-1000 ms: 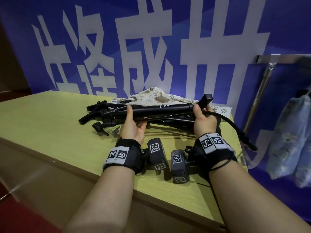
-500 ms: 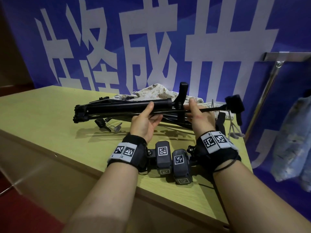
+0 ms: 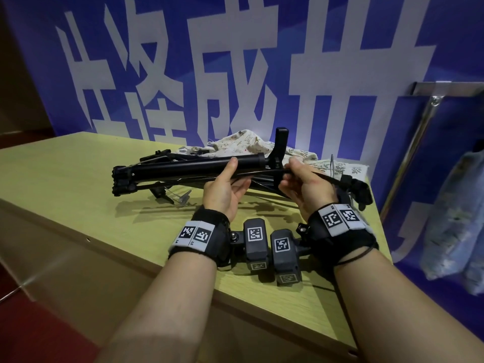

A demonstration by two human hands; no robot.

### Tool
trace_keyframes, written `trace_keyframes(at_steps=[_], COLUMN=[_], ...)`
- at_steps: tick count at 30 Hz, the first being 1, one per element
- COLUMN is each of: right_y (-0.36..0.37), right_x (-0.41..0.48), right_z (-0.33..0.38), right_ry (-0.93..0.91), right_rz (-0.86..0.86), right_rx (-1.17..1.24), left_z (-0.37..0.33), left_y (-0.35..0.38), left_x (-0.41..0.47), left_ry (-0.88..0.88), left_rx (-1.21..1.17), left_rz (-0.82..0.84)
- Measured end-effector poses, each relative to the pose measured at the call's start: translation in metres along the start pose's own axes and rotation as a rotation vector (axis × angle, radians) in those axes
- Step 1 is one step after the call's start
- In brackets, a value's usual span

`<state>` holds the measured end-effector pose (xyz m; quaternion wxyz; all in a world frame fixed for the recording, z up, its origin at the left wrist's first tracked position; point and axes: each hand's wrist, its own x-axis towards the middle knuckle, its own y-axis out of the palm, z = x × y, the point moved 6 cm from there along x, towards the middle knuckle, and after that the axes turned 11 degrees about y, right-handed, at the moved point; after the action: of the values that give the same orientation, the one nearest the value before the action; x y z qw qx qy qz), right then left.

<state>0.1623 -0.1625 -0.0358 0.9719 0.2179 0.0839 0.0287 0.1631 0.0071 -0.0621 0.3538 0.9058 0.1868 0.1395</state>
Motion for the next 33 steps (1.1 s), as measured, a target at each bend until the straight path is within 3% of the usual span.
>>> trace_keyframes(at_steps=[7,17,24,33], right_y=[0.001,-0.012,-0.008,0.000], right_x=[0.003,0.012,0.011,0.015], right_z=[-0.003,0.009,0.010,0.005], right_ry=[0.036,-0.235,-0.243,-0.221], right_rz=[0.004,-0.207,-0.149,-0.048], right_rx=[0.095,-0.438,-0.365,-0.333], left_z=[-0.002,-0.001,-0.001,0.001], left_y=[0.002,0.001,0.007,0.022], left_x=[-0.001,-0.002,-0.005,-0.014], left_ry=[0.005,0.003,-0.031,-0.109], left_rx=[0.003,0.034,0.019,-0.072], left_rz=[0.011,-0.001,0.053,0.243])
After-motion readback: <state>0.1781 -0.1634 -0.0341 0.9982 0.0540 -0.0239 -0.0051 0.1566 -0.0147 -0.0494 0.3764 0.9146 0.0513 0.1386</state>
